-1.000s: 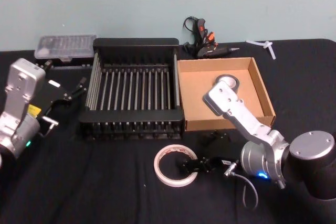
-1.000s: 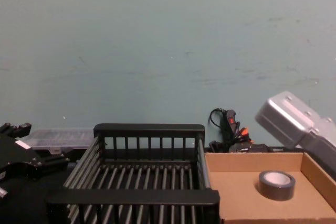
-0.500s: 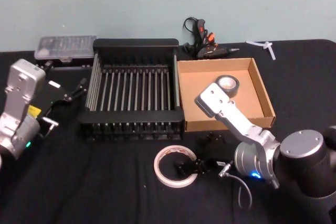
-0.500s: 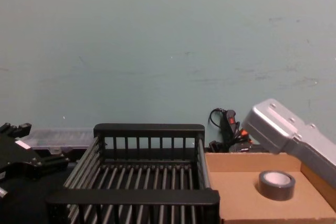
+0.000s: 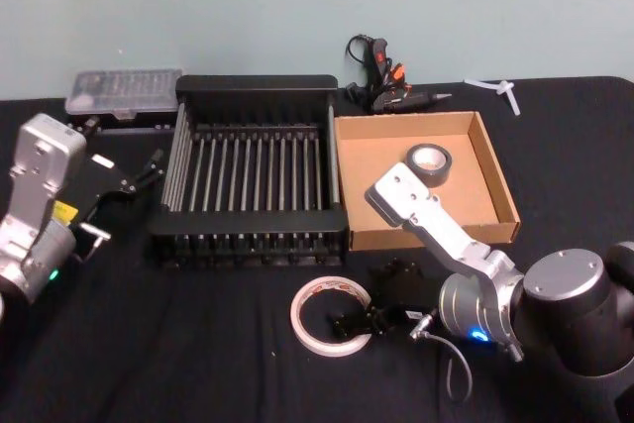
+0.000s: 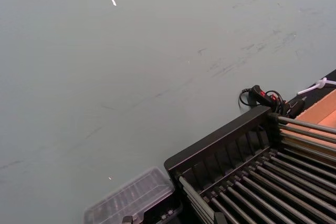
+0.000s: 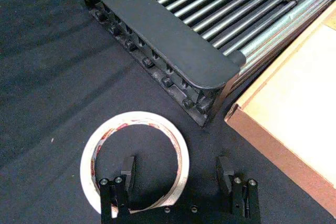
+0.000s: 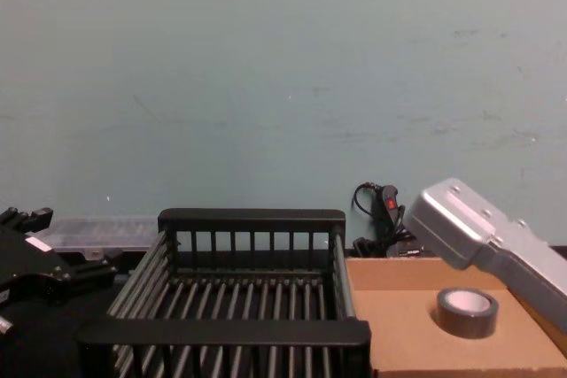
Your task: Pick up the white tape and place it into the black box , Pick up the silver tape and place it into the brown box.
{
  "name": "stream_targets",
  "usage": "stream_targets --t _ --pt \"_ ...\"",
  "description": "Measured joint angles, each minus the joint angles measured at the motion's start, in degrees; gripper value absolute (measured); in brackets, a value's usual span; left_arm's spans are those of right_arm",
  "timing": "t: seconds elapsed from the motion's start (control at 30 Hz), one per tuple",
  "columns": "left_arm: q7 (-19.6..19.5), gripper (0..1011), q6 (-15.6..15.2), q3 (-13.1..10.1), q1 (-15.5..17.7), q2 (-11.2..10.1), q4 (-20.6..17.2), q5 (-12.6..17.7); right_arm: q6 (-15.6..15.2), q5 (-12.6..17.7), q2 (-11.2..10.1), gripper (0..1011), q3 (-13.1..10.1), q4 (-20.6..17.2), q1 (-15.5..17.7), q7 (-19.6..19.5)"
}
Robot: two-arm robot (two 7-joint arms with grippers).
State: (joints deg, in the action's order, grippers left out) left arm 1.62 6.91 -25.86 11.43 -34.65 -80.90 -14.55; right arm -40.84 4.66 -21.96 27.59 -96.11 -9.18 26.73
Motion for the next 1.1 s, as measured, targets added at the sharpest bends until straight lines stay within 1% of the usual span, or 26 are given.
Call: stream_targets --t 0.43,0.97,1.03,1.07,1.1 --pt "0.0 1001 0.0 0.0 0.0 0.0 0.0 0.0 -0.08 -0.46 0.35 1002 0.04 0.23 -0.01 -0.02" --pt "0.0 1001 0.0 0.0 0.0 0.0 0.0 0.0 -0.08 -0.43 0.28 1002 0.03 0.18 0.02 -0.08" --pt "0.0 1001 0.0 0.0 0.0 0.0 0.0 0.0 -0.08 -0.43 0.28 983 0.03 0.17 0.01 -0.09" --pt "0.0 1001 0.0 0.0 0.0 0.0 0.0 0.0 -0.08 -0.42 0.27 948 0.03 0.16 0.02 -0.1" --pt "0.0 1001 0.0 0.0 0.0 0.0 0.0 0.0 -0.07 -0.42 0.27 935 0.03 0.16 0.01 -0.11"
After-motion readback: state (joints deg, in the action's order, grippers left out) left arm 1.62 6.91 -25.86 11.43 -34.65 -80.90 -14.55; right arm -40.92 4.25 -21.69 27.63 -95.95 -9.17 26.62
